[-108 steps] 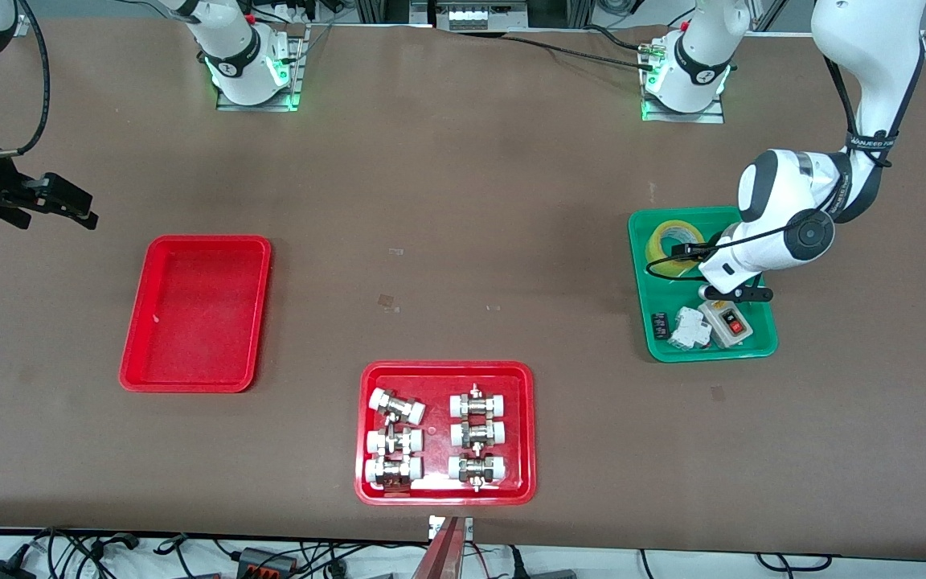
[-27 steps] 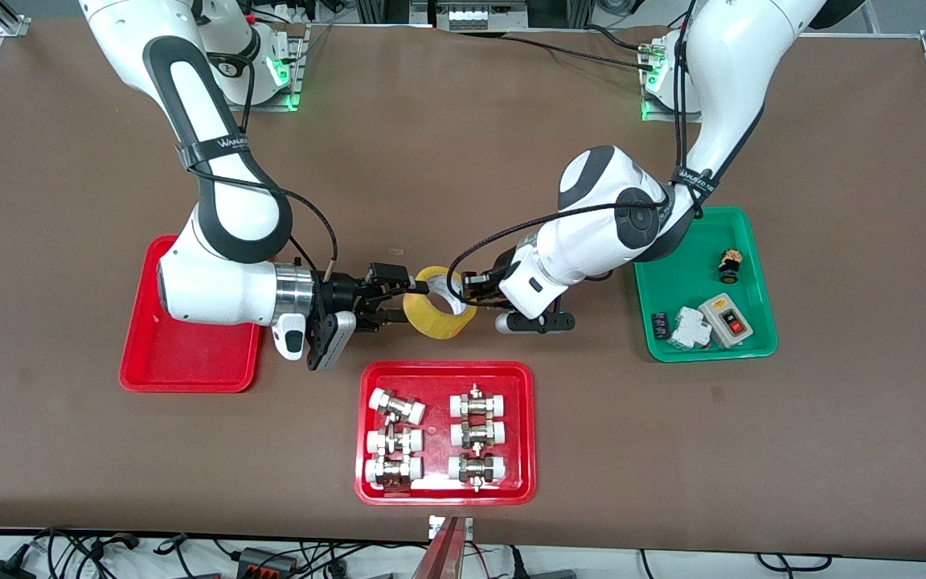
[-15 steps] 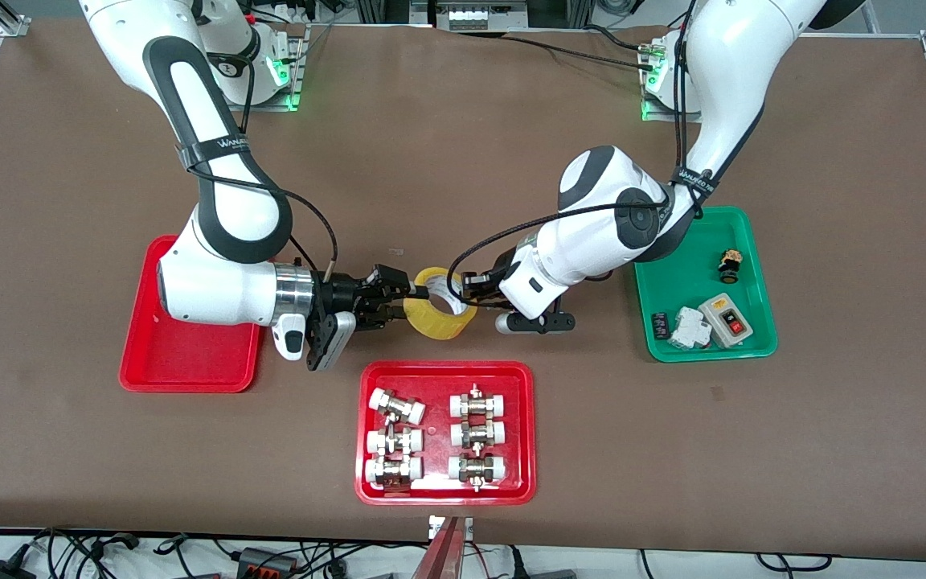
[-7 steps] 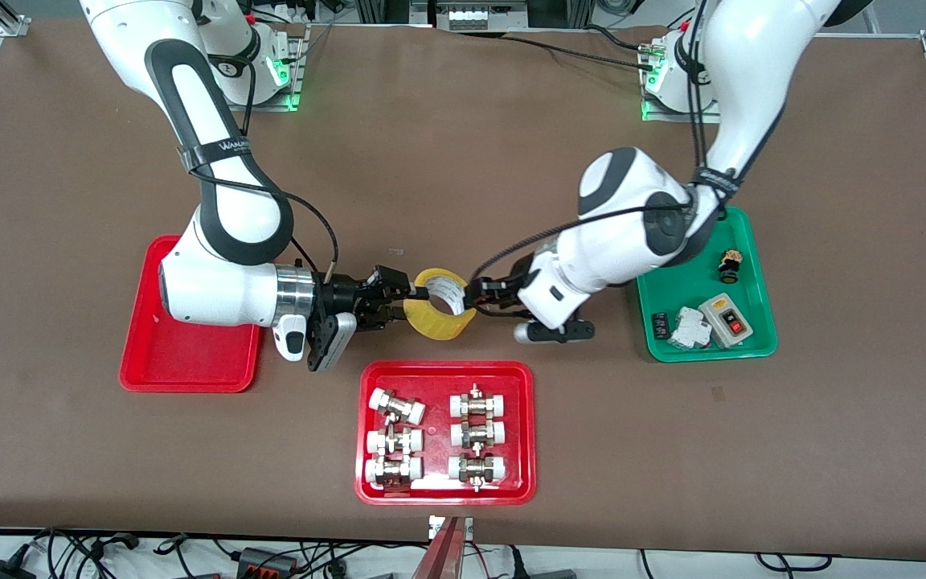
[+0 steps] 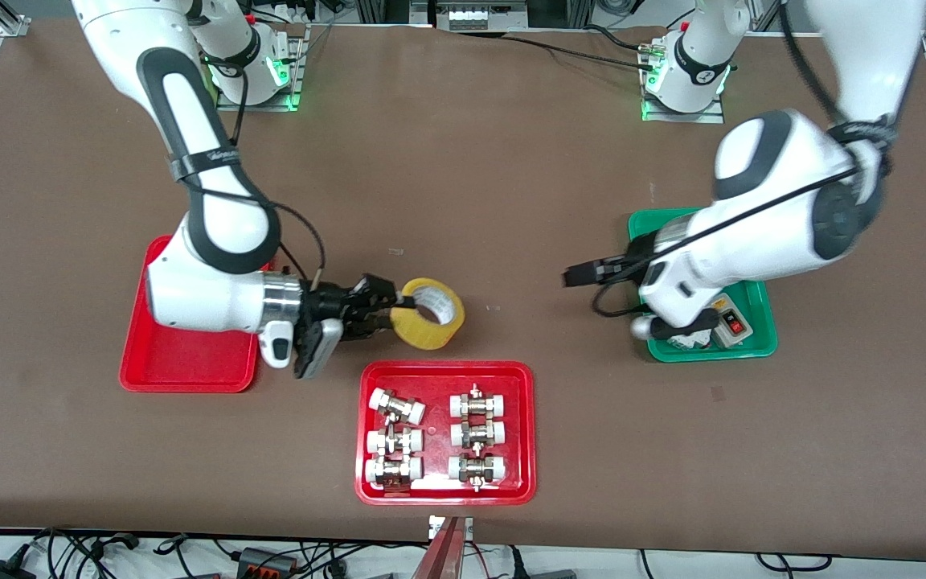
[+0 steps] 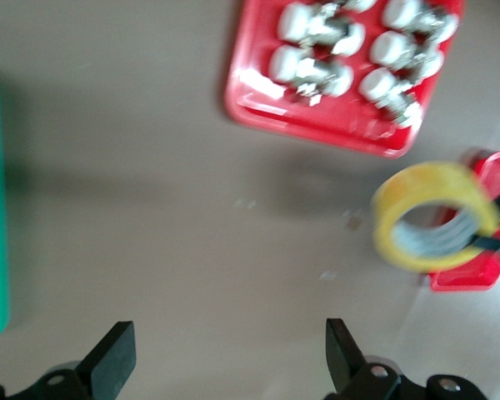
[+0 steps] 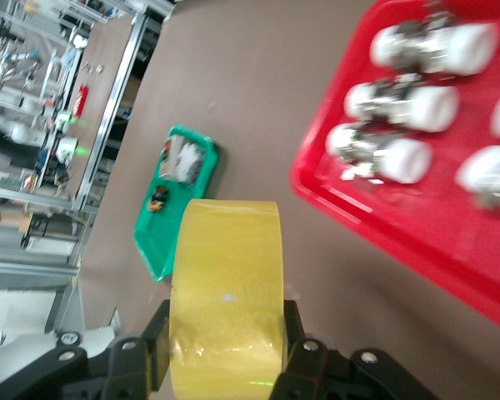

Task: Left arm passes tape to right arm into tray
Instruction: 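Open the left gripper and withdraw while the right gripper carries tape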

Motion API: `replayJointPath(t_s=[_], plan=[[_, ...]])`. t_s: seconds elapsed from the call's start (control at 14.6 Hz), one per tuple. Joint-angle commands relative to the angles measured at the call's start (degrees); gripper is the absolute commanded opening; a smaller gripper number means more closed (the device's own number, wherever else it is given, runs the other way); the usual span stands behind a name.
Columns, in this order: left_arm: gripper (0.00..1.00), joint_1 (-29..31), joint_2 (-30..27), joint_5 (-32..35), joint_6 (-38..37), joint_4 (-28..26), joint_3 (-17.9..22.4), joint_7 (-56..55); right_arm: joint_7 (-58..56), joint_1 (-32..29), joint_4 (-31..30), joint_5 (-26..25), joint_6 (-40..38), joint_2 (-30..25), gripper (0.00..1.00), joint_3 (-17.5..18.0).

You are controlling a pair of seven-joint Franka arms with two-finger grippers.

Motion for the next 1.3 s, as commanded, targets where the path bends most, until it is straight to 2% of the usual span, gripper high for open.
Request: replayJointPath(t_s=[0.0,0.07,0.21,0.41,0.55,0.69,0.82,0.96,1.1,1.23], plan=[[1.0,2.5,-4.15,8.02,-7.63,-1.12,-0.43,3.51,2.21,-9.01,0.17,-1.8,-6.38,-0.18,0.27,0.8],[1.0,3.9,-4.68,11.02,-10.53,-1.04,-0.6,7.45,5.72,-12.25,0.26,-4.86,-7.7,-0.1,0.27,0.88],[1.0,7.06,-6.0,12.54,-16.25,0.63,0.18,15.98,7.6,-17.79,0.26,-11.27,-10.16,-0.1,0.27,0.88],[1.0,12.34,-6.87,18.24,-20.13,0.55,-0.25,23.65,9.36,-26.85,0.0,-19.99,-14.04,0.43,0.29,0.88],[1.0,13.05,-7.67,22.29,-20.49,0.11,0.09,23.84,8.92,-32.39,-0.09,-20.71,-18.33,2.0,0.31,0.88],[1.0,13.58,-7.58,23.09,-20.49,1.07,0.27,22.62,8.13,-35.92,0.0,-21.32,-20.81,4.55,0.31,0.88],[1.0,13.49,-7.06,23.88,-20.49,4.92,0.54,22.61,6.03,-36.54,0.0,-21.33,-20.99,5.79,0.32,0.88],[1.0,13.58,-6.62,25.37,-20.49,5.91,0.63,22.69,5.93,-36.54,-0.18,-21.33,-21.95,7.02,0.34,0.88],[1.0,15.76,-8.02,24.85,-17.78,3.55,0.1,22.08,6.28,-36.63,-0.18,-20.54,-24.93,8.16,0.34,0.88],[1.0,18.05,-10.47,23.72,-14.88,-0.57,-0.08,22.08,6.02,-36.72,-0.09,-20.45,-24.42,8.34,0.34,0.88]])
